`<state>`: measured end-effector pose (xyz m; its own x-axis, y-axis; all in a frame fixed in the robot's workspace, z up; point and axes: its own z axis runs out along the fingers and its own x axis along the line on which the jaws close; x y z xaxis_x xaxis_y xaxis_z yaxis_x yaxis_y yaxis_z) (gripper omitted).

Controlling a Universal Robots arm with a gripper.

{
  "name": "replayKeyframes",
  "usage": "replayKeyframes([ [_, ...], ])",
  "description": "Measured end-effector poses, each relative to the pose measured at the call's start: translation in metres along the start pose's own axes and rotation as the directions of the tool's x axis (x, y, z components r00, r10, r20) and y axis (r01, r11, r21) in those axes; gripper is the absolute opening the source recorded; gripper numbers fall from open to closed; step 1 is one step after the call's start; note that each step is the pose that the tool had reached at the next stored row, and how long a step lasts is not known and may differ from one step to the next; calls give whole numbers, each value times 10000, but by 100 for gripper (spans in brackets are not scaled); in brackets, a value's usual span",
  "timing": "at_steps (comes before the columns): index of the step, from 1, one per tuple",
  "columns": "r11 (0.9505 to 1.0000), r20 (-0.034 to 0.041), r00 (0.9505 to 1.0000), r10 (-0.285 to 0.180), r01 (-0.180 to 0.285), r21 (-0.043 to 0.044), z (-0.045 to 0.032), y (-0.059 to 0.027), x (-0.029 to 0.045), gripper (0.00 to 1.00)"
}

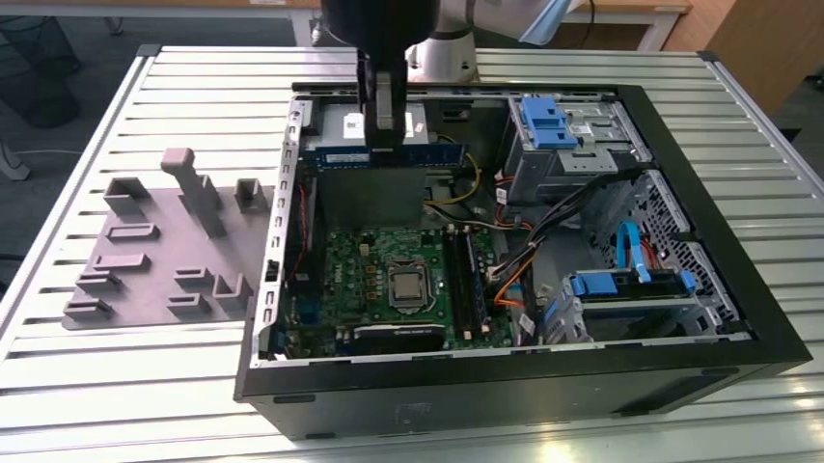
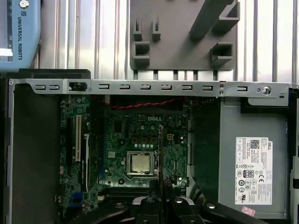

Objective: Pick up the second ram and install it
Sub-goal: 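Pick up the second ram and move it above second insertion slot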

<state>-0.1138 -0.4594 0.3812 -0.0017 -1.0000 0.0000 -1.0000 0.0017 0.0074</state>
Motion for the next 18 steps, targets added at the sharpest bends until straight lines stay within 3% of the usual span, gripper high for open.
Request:
replayKeyframes([
  [18,10000,-1,10000,1,-1,0,-2,-282,-1,14],
])
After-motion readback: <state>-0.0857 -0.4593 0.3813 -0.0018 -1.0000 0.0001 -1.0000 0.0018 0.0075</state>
